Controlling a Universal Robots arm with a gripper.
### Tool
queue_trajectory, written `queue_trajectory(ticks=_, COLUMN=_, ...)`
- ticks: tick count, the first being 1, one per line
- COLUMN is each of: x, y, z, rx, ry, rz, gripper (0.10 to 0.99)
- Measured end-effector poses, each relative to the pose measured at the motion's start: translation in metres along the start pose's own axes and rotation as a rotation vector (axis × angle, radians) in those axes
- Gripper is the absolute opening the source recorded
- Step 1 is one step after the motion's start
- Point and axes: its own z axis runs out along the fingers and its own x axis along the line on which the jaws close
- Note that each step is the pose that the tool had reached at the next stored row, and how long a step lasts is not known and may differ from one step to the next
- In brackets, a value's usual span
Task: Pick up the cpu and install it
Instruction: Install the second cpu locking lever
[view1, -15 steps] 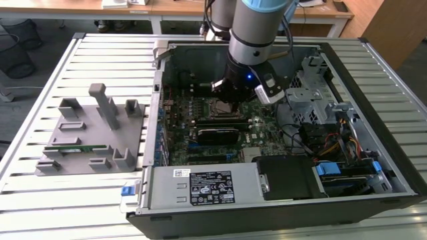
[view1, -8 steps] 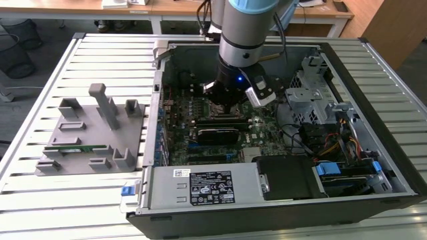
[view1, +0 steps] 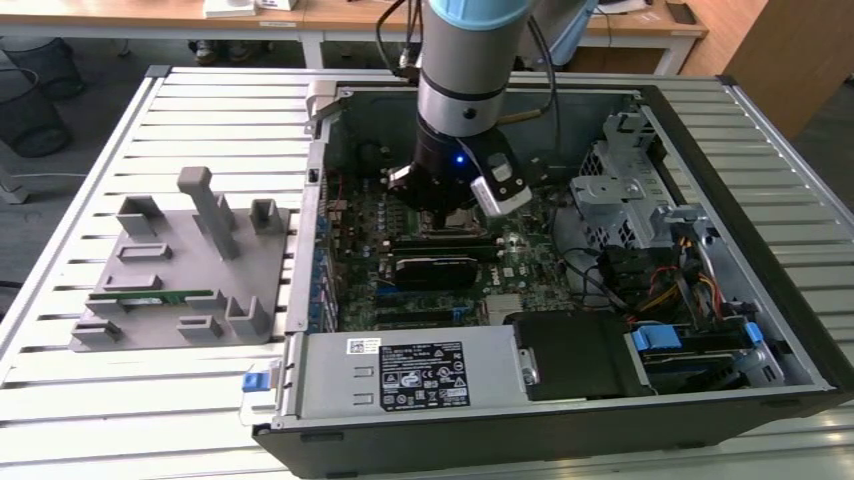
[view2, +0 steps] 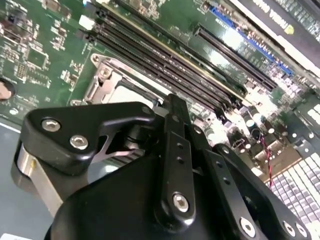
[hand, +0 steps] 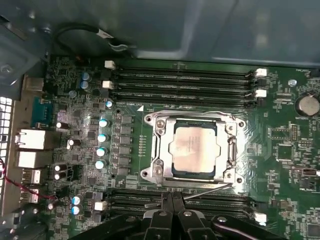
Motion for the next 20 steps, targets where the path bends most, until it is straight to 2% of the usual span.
queue_trajectory(ticks=5, x=0.0000, y=-0.0006, z=0.0067, rx=0.000, ry=0.0076, rz=0.001, gripper=0.106)
queue_trajectory(ticks=12, x=0.0007, y=-0.0016, z=0.0144, rx=-0.005, ry=0.0116, rz=0.001, gripper=0.106)
queue_trajectory(ticks=20, x=0.0047, y=-0.0113, z=0.0144, rx=-0.054, ry=0.0094, rz=-0.001, gripper=0.106)
